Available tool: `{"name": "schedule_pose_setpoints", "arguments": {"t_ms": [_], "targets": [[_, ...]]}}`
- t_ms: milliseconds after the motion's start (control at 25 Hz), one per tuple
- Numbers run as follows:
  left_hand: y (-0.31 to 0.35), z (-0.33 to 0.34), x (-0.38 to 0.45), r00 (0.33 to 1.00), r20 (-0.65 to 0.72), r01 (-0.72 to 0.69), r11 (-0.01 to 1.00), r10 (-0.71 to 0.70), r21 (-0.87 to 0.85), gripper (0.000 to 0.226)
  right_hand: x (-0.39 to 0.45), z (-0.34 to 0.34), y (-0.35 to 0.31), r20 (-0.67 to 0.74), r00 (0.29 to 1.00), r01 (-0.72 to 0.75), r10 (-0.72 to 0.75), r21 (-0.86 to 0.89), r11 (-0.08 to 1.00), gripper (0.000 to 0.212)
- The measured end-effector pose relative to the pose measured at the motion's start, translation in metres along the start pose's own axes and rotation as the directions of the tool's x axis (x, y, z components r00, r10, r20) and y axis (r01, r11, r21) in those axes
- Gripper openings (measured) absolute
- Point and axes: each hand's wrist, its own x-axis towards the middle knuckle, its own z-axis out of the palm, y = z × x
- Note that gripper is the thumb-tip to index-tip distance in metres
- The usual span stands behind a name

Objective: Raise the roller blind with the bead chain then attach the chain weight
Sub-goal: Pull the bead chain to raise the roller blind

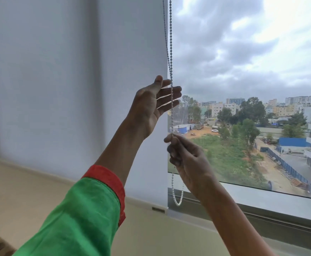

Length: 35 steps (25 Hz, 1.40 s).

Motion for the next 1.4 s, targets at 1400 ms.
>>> {"name": "schedule_pose_setpoints", "arguments": {"t_ms": [1400], "targets": [[-0.037, -0.029, -0.006, 0.998, -0.059, -0.023, 0.993, 0.03, 0.116, 0.032, 0.018, 0.013, 0.001, 0.03, 0.999, -0.013, 0.014, -0.049, 0.999, 0.024]]}}
